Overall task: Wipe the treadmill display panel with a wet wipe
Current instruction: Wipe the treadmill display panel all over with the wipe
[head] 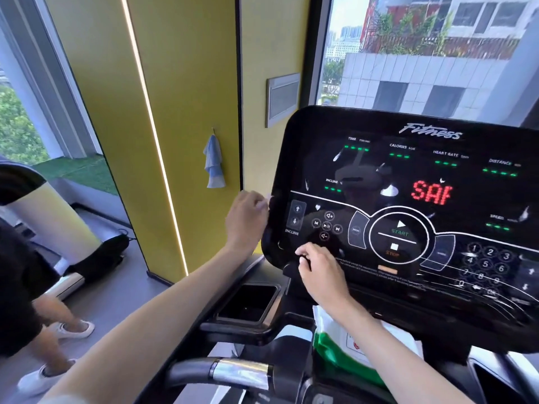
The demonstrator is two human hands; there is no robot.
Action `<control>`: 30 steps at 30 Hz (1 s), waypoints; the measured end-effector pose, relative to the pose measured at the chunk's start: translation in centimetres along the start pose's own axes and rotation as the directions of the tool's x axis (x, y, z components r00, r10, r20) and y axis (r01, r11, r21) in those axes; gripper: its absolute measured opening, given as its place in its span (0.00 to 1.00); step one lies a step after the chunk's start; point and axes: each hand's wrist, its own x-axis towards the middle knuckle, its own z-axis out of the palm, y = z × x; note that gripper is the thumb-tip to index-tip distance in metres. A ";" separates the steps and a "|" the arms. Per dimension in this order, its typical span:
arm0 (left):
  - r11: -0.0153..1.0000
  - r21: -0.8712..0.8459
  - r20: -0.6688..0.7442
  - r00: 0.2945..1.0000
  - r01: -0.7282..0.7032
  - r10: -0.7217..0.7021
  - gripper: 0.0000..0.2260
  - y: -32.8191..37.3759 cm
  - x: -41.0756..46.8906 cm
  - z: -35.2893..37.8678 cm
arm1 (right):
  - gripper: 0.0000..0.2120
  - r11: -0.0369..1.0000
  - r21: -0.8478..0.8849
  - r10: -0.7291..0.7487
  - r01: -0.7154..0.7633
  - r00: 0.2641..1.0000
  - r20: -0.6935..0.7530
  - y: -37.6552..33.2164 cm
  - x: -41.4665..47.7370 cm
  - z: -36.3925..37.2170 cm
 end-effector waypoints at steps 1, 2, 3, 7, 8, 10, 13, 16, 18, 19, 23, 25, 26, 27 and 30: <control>0.979 0.107 0.040 0.985 -0.172 0.169 0.02 0.1 -0.2 0.7 | 0.09 0.997 -0.070 -0.030 0.032 0.999 0.025 0.2 -0.3 0.2; 0.930 0.189 0.098 0.948 -0.316 0.302 0.04 0.1 -0.6 1.5 | 0.10 0.991 -0.117 -0.061 0.066 0.997 0.046 0.4 -0.7 0.4; 0.881 0.232 0.153 0.910 -0.413 0.386 0.06 -0.3 -1.1 2.4 | 0.11 0.985 -0.144 -0.082 0.091 0.995 0.064 0.5 -1.0 0.6; 0.821 0.232 0.185 0.853 -0.521 0.489 0.07 -2.0 -2.2 3.2 | 0.14 0.973 -0.181 -0.131 0.143 0.988 0.080 1.4 -1.5 0.8; 0.794 0.232 0.195 0.826 -0.562 0.528 0.08 -2.5 -2.3 3.1 | 0.14 0.968 -0.195 -0.148 0.160 0.986 0.074 1.5 -1.5 0.9; 0.715 0.256 0.244 0.760 -0.650 0.603 0.10 -3.3 -2.3 2.8 | 0.14 0.959 -0.214 -0.177 0.185 0.983 0.055 1.7 -1.6 1.3; 0.605 0.316 0.301 0.682 -0.731 0.667 0.11 -4.1 -2.5 2.6 | 0.15 0.955 -0.229 -0.185 0.187 0.982 0.029 1.8 -1.8 1.8; 0.539 0.334 0.383 0.634 -0.773 0.672 0.10 -4.8 -3.5 2.4 | 0.17 0.949 -0.243 -0.202 0.201 0.979 0.020 1.7 -2.1 2.0; 0.529 0.325 0.430 0.621 -0.784 0.655 0.11 -5.0 -4.4 2.1 | 0.18 0.944 -0.258 -0.207 0.208 0.978 0.032 1.6 -2.3 1.9; 0.544 0.328 0.432 0.635 -0.772 0.640 0.12 -4.9 -4.7 2.1 | 0.19 0.942 -0.264 -0.207 0.209 0.978 0.037 1.6 -2.3 1.8; 0.654 0.335 0.403 0.731 -0.678 0.551 0.15 -4.3 -5.3 2.6 | 0.21 0.939 -0.272 -0.199 0.208 0.978 0.059 1.8 -2.7 1.7; 0.741 0.319 0.396 0.793 -0.591 0.462 0.14 -3.9 -5.8 3.0 | 0.22 0.944 -0.255 -0.196 0.208 0.978 0.074 1.9 -2.8 1.6; 0.798 0.301 0.379 0.833 -0.523 0.403 0.12 -3.9 -6.0 3.1 | 0.22 0.949 -0.237 -0.195 0.210 0.977 0.086 2.1 -2.8 1.6; 0.852 0.268 0.356 0.868 -0.449 0.345 0.11 -3.8 -6.2 3.3 | 0.23 0.954 -0.213 -0.192 0.211 0.976 0.105 2.2 -2.8 1.5; 0.975 -0.002 0.388 0.898 -0.222 0.205 0.09 -2.9 -5.9 3.1 | 0.26 0.967 -0.158 -0.173 0.198 0.972 0.162 2.6 -2.9 1.3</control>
